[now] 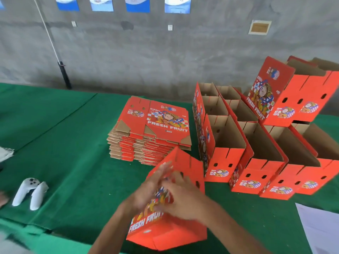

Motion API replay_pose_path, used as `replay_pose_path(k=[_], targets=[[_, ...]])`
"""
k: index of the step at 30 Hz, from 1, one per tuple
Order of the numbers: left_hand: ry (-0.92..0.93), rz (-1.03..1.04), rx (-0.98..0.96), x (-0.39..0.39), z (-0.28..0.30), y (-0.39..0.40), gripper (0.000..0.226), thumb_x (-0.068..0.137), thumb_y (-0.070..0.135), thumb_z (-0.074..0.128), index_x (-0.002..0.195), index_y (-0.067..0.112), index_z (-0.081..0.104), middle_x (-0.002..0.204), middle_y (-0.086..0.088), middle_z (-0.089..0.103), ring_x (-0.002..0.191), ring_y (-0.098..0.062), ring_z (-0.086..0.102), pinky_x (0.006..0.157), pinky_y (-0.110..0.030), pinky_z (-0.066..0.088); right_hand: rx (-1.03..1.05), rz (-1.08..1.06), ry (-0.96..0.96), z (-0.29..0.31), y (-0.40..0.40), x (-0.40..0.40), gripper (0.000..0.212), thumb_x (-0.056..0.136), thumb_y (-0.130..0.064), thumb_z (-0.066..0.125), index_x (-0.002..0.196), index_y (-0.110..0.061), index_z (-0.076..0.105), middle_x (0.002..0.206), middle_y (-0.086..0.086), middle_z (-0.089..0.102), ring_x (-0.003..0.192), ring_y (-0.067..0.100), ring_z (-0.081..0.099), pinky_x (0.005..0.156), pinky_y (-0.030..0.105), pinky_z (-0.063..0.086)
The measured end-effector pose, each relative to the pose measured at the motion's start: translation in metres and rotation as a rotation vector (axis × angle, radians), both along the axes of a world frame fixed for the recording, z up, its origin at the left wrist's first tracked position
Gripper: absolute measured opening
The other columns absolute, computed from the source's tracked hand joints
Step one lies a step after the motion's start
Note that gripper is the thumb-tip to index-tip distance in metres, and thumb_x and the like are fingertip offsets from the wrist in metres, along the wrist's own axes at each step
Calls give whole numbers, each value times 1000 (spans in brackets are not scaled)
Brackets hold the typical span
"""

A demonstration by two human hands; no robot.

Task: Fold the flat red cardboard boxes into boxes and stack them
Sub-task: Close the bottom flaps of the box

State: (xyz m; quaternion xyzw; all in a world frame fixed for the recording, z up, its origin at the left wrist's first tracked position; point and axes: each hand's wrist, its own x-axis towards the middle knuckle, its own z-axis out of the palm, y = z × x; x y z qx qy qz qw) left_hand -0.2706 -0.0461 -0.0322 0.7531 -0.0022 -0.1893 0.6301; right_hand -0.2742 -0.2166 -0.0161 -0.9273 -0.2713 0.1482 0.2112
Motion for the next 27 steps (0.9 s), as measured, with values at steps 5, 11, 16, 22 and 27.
replay_pose_path(k=[5,11,16,22,27], targets=[[-83,50,138,15,-9,-33,65,102,71,27,152,35,47,159,7,44,150,-13,35,127,-45,20,173,-212,-245,-23,-2,-11,50,89,-51,62,130,-26,53,123,-4,43,108,19,46,94,33,44],[-149,85,377,25,-35,-44,57,111,50,25,164,33,16,171,4,15,158,-18,11,128,-49,7,-134,-450,-87,-31,-33,6,50,102,-67,30,146,-43,38,130,9,51,121,33,57,96,44,49],[-104,150,296,27,-44,-51,72,99,69,29,162,35,26,169,1,24,158,-25,14,126,-55,12,-185,-399,90,-27,-36,17,70,95,-81,14,155,-47,27,153,9,48,138,34,49,108,50,42],[-102,190,32,16,-41,-35,63,103,72,18,146,42,52,148,7,57,142,-17,47,120,-50,33,49,-273,245,-10,-40,-4,68,87,-87,38,147,-56,29,144,5,44,119,27,61,106,42,47],[-58,297,-149,12,-17,-25,86,77,101,25,144,53,50,143,11,61,135,-17,56,117,-49,39,9,-224,-139,-6,-24,-47,61,93,-70,52,143,-60,19,119,-3,29,100,25,63,88,39,57]])
